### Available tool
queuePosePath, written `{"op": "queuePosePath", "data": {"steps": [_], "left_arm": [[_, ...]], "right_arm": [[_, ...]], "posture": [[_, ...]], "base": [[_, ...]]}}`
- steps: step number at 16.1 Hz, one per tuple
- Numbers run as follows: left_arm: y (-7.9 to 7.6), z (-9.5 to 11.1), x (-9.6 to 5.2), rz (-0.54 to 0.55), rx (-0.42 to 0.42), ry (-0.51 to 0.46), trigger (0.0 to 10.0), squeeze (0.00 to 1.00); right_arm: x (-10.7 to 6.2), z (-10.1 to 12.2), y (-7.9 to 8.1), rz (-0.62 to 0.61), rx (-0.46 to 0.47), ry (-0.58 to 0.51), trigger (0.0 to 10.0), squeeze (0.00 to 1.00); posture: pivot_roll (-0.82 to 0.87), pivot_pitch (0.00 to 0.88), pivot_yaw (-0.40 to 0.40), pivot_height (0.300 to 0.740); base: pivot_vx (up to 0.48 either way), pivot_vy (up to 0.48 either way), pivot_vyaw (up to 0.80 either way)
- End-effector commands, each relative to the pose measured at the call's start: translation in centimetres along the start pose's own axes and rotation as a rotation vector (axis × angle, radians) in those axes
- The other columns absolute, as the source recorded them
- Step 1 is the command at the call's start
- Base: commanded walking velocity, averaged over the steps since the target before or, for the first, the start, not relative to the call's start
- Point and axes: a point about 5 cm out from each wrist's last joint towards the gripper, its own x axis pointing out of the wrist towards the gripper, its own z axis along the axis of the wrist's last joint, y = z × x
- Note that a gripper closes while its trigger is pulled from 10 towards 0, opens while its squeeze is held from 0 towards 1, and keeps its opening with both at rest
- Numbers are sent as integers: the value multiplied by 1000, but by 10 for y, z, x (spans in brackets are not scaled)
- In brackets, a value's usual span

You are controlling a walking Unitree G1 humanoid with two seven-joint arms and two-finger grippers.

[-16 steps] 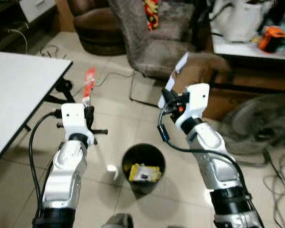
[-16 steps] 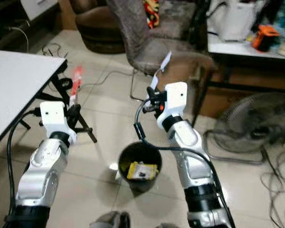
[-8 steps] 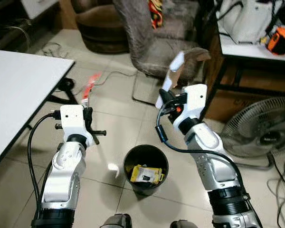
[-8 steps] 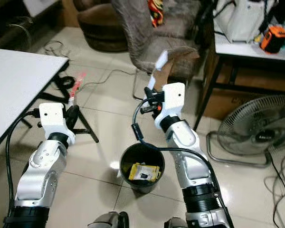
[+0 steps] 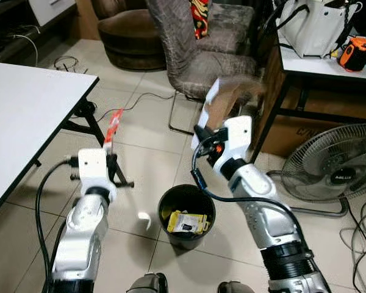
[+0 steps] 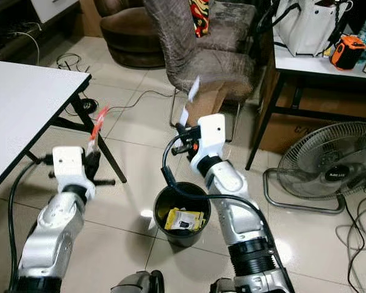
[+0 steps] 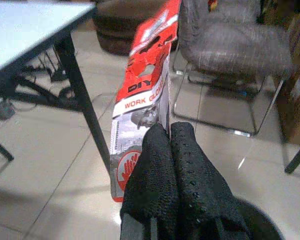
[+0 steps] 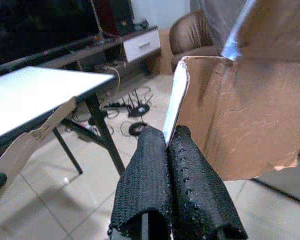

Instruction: Picking trash to rubbish bin

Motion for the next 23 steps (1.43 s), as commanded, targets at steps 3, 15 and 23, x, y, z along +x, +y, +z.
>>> {"op": "queuePosePath", "data": {"steps": [3, 15, 23], "left_arm": [[1, -13, -6, -23, 23, 43, 0, 0], [-1, -50, -52, -156, 41, 230, 0, 0], [4, -56, -106, -274, 40, 371, 0, 0]], "right_arm": [[-2, -12, 4, -12, 10, 34, 10000, 0], [-5, -97, -8, 33, 58, 428, 10000, 0], [0, -120, -4, 108, 32, 555, 10000, 0]], "posture": [[-24, 203, 79, 740], [72, 324, 98, 740], [187, 376, 135, 740]], "base": [[0, 0, 0], [0, 0, 0], [0, 0, 0]]}}
